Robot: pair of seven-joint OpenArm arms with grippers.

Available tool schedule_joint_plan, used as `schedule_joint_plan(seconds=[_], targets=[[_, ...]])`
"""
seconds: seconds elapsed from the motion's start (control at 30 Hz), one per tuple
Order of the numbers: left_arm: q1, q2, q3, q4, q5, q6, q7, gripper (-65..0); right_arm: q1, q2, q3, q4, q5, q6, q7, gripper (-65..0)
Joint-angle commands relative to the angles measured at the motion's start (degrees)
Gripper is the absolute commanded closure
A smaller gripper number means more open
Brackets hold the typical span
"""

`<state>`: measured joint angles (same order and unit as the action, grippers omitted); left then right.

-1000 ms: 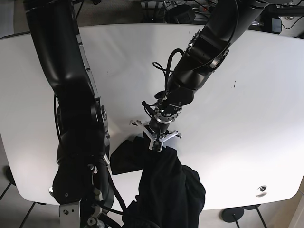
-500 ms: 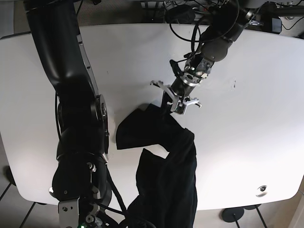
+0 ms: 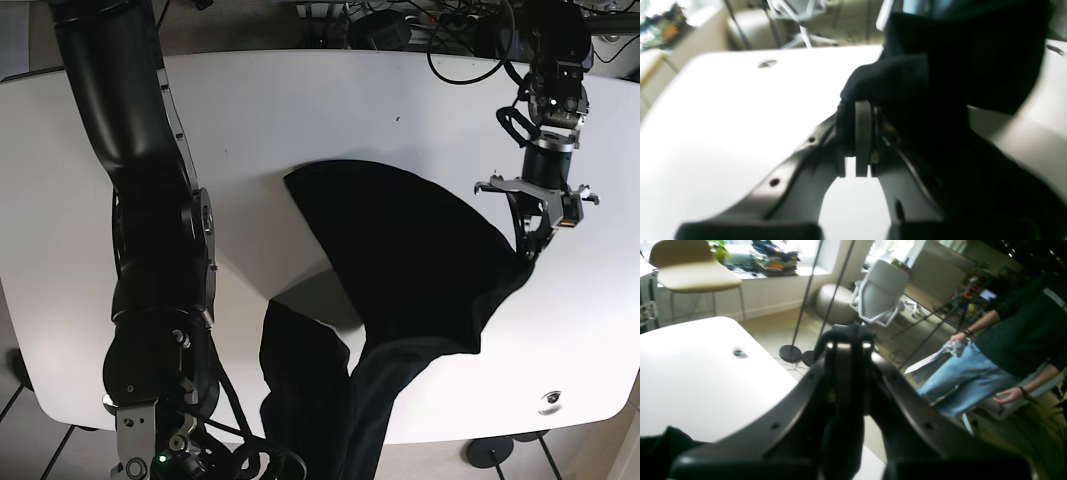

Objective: Fold the T-shirt properly
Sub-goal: 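Lift the shirt with both grippers, spreading it between them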

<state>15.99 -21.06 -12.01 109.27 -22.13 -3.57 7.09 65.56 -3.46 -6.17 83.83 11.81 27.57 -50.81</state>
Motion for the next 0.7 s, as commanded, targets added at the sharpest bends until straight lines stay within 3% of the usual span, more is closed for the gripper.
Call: schedule_joint_plan(seconds=[0.03,0.17,0.33,0.5,0.7], targets=[[-5.7,-3.1,-5.8,0.4,-4.2,-2.5,1.0,-0.8,1.9,0.2,0.2,-0.2,0.3,-0.36,3.7,-1.4],[-14.8,-12.5,-6.8,-6.4,-11.2,-3.7,2.4,-0.8,1.6,2.2,0.3,-2.1,0.5,-0.54,4.7,-1.4],[-27.6,-20.2,-6.4,-14.8,-14.2,-4.1,2.6,-0.8,1.6,3.3,3.0,-5.1,0.3,-0.45,6.4,-1.4],[-45.5,-22.3,-6.6,-23.6,-13.0,-11.7,9.5,-0.8,1.8,5.3,3.2,-5.4,0.2,-0.63,7.0,-1.4],[-56.6,-22.3,-6.8,-28.2,-5.2,-17.0,12.5,-0.8,1.5,6.7,6.4,-5.4,0.3,-0.72,6.7,-1.4]])
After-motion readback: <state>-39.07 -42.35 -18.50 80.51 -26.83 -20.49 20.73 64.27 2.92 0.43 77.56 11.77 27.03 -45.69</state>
